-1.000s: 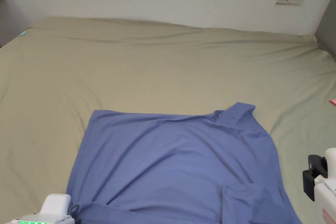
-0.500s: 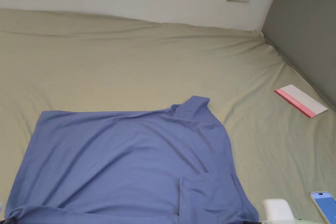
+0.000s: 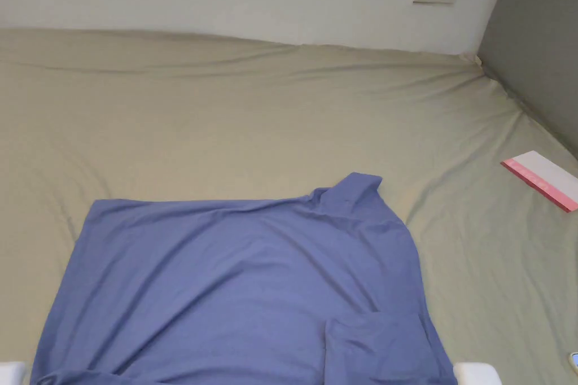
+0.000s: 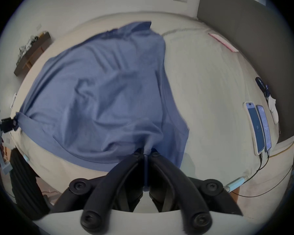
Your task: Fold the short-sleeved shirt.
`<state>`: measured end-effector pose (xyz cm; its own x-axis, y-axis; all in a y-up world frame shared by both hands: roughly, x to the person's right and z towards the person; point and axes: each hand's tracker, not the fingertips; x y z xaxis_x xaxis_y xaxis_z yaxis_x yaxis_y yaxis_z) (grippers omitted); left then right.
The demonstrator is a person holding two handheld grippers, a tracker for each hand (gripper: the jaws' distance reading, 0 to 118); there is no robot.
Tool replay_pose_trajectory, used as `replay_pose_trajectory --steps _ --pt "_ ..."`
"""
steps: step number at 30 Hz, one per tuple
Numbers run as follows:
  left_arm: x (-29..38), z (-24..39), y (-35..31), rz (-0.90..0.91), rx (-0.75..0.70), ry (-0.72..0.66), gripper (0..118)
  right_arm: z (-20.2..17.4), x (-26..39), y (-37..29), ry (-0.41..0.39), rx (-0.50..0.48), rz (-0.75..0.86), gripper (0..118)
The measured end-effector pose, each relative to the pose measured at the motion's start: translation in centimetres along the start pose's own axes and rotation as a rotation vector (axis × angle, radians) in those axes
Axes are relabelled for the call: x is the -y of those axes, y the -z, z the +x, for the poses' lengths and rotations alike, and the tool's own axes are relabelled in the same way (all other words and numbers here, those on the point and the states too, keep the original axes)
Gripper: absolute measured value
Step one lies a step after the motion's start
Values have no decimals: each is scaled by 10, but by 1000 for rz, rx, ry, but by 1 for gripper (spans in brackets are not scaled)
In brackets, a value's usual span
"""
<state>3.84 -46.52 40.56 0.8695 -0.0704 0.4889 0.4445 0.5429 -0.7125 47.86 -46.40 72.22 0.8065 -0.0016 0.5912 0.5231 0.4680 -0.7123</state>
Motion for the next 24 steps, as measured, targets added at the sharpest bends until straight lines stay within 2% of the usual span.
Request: replay_pose_trajectory --steps 6,9,16,24 --pt "-31 -7 -26 114 68 -96 12 5 -37 -45 35 -53 215 7" --pt "-54 -11 -22 132 102 -135 12 6 -64 -47 53 -52 243 7" --pt "-98 -9 10 48 125 -187 12 -4 -121 -3 22 33 264 7" --pt "-122 -7 77 -66 83 -178 12 -16 -163 74 -63 100 180 7"
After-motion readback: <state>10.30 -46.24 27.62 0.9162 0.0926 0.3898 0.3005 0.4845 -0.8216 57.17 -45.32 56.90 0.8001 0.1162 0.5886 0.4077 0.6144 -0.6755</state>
